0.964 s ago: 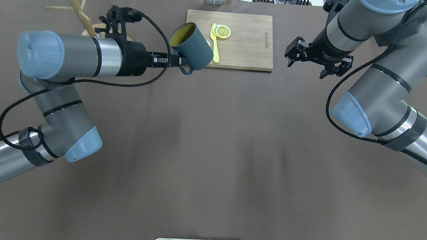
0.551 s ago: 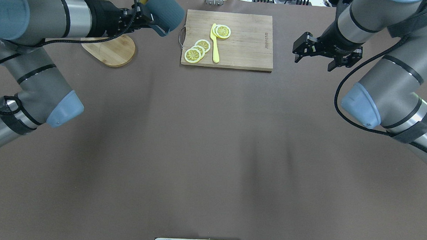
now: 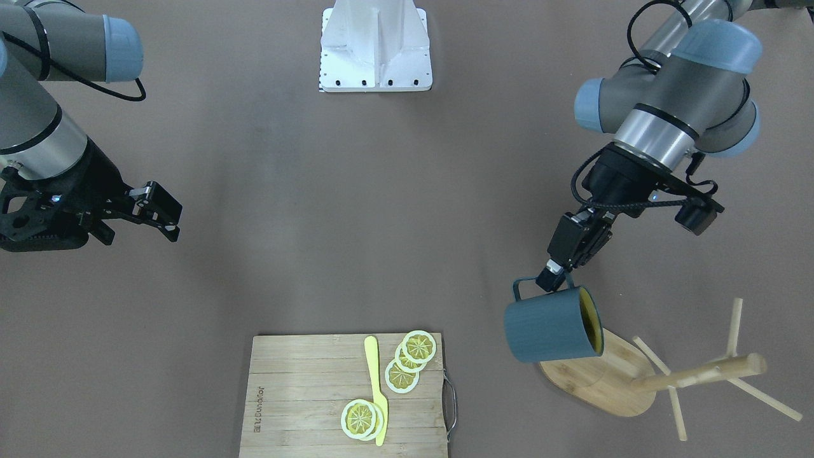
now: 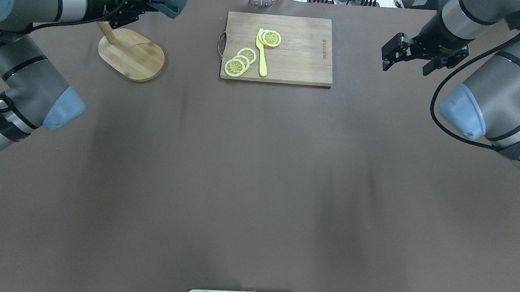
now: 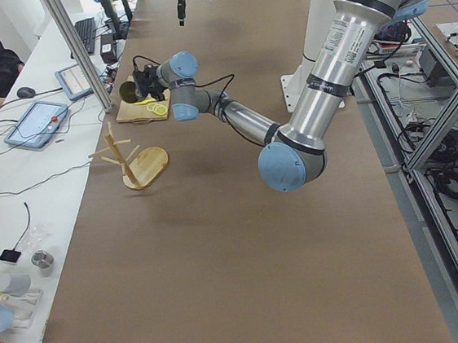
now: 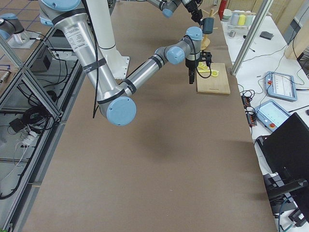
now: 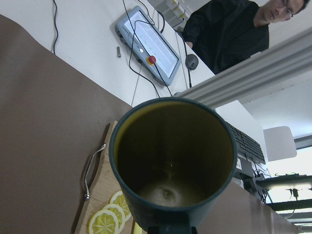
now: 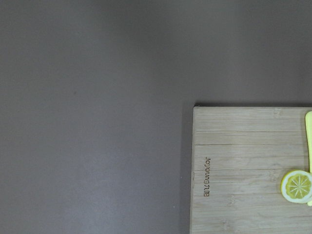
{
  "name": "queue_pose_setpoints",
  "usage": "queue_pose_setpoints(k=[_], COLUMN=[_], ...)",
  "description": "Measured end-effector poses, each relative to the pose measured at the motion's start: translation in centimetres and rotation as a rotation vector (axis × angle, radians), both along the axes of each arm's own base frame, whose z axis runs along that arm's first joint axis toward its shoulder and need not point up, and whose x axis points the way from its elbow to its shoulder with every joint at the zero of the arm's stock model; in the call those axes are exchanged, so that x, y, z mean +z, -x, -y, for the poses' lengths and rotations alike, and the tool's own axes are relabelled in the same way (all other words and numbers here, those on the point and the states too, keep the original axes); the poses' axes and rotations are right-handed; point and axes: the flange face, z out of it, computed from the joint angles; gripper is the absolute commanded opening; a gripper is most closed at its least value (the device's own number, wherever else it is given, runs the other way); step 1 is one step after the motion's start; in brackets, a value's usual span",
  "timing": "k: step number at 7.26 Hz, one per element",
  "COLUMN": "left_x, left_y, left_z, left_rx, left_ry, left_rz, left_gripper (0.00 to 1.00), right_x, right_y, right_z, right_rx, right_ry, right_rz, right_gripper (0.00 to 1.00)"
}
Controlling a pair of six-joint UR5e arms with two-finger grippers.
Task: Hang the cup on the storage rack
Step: 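Raise the mug above the rack and align its handle with a peg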
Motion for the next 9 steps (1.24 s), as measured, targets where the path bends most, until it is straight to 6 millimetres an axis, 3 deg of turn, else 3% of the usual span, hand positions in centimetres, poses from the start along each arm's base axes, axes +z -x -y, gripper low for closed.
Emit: queue_pose_setpoints(k=[2, 5, 9], left_x=[3.1, 3.8, 5.2], left_y=[0.6, 3.1, 4.0], left_z=[2.0, 5.5, 6.5], left_rx=[-0.05, -0.12, -0.157], left_ry=[0.076, 0.12, 0.222], left_rz=[-0.157, -0.217, -0.374], left_gripper=[0.0, 0.0, 0.0], right_x=[0.0, 0.1, 0.3], right_y=[-0.1, -0.1, 0.0], right_z=[0.0, 0.0, 0.0], right_rx=[-0.004, -0.005, -0.005], right_ry=[0.0, 0.002, 0.005], right_rz=[0.003, 0.002, 0.002], right_gripper=[1.0, 1.0, 1.0])
